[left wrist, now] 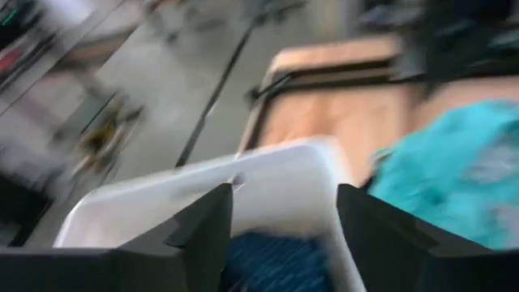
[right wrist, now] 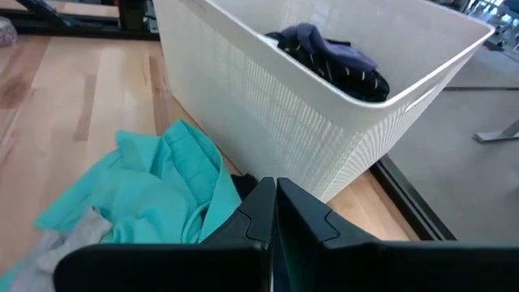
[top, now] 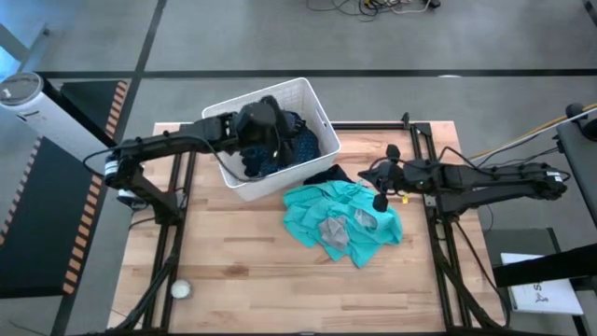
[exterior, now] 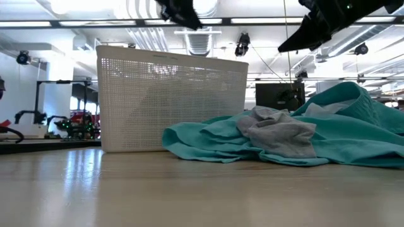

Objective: Sort clothes
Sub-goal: Put the gray sock into the white laundry bin

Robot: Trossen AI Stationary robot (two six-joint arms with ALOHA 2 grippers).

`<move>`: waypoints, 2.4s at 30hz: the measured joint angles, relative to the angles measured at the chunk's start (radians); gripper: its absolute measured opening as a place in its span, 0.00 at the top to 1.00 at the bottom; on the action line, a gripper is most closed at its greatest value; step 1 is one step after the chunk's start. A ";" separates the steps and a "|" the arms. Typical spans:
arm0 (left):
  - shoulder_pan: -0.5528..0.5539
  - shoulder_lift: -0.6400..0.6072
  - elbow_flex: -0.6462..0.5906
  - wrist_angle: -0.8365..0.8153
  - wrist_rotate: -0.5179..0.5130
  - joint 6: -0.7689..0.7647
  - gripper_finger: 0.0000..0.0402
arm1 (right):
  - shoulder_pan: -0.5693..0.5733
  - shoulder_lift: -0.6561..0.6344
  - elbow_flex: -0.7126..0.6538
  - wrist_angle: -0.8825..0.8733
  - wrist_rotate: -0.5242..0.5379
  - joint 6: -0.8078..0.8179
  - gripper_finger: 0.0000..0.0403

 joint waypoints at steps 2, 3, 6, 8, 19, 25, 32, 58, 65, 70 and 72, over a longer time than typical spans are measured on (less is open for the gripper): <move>-0.047 0.000 0.000 0.028 0.040 0.027 0.54 | 0.000 -0.001 -0.010 0.014 0.000 0.000 1.00; -0.072 0.000 0.000 0.034 0.059 0.039 0.56 | 0.000 -0.002 -0.015 0.015 0.000 0.000 1.00; -0.141 0.011 0.000 0.053 0.100 0.060 0.63 | 0.000 -0.002 -0.022 0.020 0.000 0.000 1.00; -0.182 0.023 0.000 0.051 0.108 0.059 0.67 | 0.000 -0.002 -0.027 0.025 0.000 0.000 1.00; -0.260 0.135 -0.160 0.259 0.301 0.047 0.81 | 0.000 -0.001 -0.028 0.052 0.000 0.000 1.00; -0.258 0.211 -0.282 0.444 0.301 -0.013 0.78 | 0.004 0.000 -0.028 0.051 -0.001 0.008 1.00; -0.258 0.324 -0.325 0.463 0.297 -0.122 0.69 | 0.004 0.000 -0.028 0.052 -0.003 0.013 1.00; -0.250 0.466 -0.288 0.452 0.196 -0.315 0.57 | 0.004 0.000 -0.028 0.055 -0.003 0.016 1.00; -0.255 0.465 -0.288 0.451 0.197 -0.313 0.88 | 0.004 0.000 -0.028 0.055 -0.003 0.016 1.00; -0.256 0.437 -0.289 0.441 0.248 -0.319 0.98 | 0.004 0.000 -0.028 0.055 -0.003 0.017 1.00; -0.260 0.414 -0.289 0.427 0.248 -0.318 0.98 | 0.004 0.000 -0.028 0.055 -0.003 0.016 1.00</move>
